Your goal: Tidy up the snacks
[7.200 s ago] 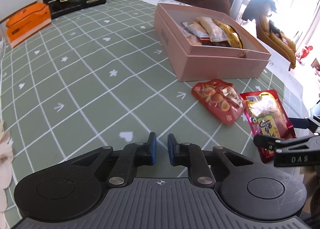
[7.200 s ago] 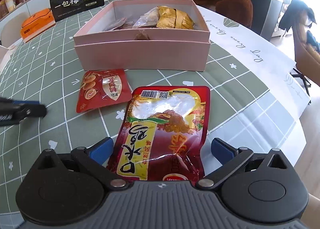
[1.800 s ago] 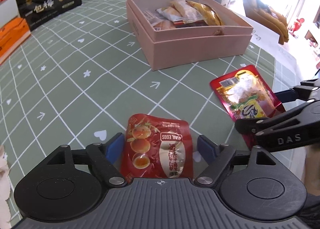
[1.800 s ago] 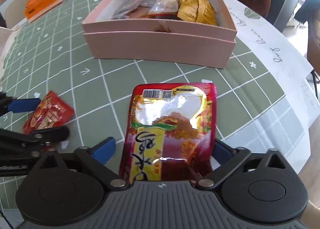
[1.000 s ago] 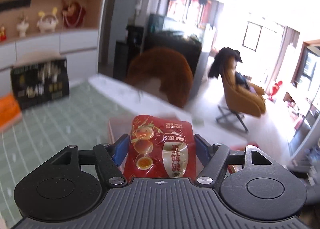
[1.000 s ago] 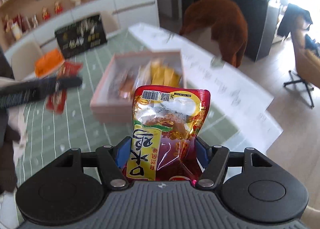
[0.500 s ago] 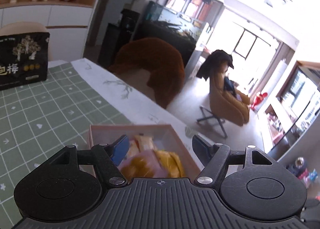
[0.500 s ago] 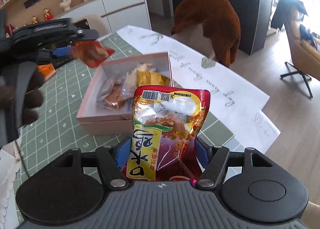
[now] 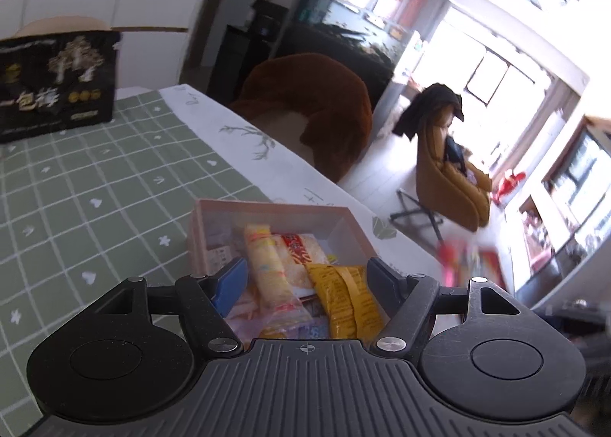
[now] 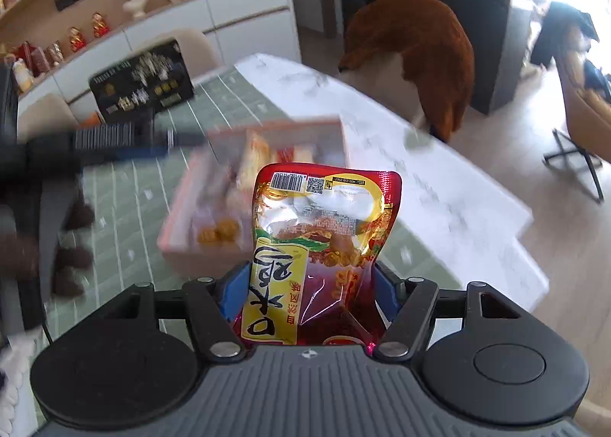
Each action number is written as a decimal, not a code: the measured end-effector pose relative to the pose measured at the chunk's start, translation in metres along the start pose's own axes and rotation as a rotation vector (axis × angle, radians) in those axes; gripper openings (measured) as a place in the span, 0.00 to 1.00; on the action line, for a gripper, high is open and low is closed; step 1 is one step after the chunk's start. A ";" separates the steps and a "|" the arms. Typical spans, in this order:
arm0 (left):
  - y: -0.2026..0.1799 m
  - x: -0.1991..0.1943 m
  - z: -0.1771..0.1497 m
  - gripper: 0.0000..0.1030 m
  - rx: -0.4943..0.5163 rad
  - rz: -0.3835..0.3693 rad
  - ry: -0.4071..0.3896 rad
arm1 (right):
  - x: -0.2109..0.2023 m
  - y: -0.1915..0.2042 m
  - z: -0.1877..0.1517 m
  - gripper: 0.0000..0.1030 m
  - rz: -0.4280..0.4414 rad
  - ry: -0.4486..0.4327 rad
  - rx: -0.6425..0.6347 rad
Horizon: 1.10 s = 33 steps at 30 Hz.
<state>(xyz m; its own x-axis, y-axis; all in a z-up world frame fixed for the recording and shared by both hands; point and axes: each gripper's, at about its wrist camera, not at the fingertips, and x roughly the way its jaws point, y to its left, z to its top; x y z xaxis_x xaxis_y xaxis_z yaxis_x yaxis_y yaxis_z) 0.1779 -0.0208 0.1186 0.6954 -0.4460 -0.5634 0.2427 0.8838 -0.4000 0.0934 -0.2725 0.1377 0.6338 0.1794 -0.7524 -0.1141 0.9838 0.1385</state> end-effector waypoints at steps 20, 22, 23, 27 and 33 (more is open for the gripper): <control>0.049 -0.067 -0.145 0.73 0.085 0.289 0.035 | 0.054 0.031 -0.017 0.90 0.006 -0.031 0.160; 0.048 -0.063 -0.153 0.73 0.138 0.311 0.030 | 0.061 0.042 -0.049 0.90 -0.051 -0.029 0.152; 0.049 -0.061 -0.155 0.73 0.154 0.320 0.026 | 0.066 0.048 -0.064 0.90 -0.073 -0.019 0.153; 0.056 -0.050 -0.162 0.73 0.178 0.299 0.038 | 0.084 0.064 -0.098 0.89 -0.056 0.041 0.170; 0.046 -0.032 -0.168 0.76 0.297 0.313 0.003 | 0.092 0.084 -0.110 0.92 -0.151 0.004 0.095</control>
<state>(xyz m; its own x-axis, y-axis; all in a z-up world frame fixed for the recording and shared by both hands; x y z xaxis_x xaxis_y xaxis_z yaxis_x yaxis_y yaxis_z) 0.0529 0.0105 -0.0036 0.7648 -0.1496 -0.6267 0.2046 0.9787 0.0162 0.0584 -0.1729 0.0092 0.6355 0.0296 -0.7716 0.0551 0.9950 0.0835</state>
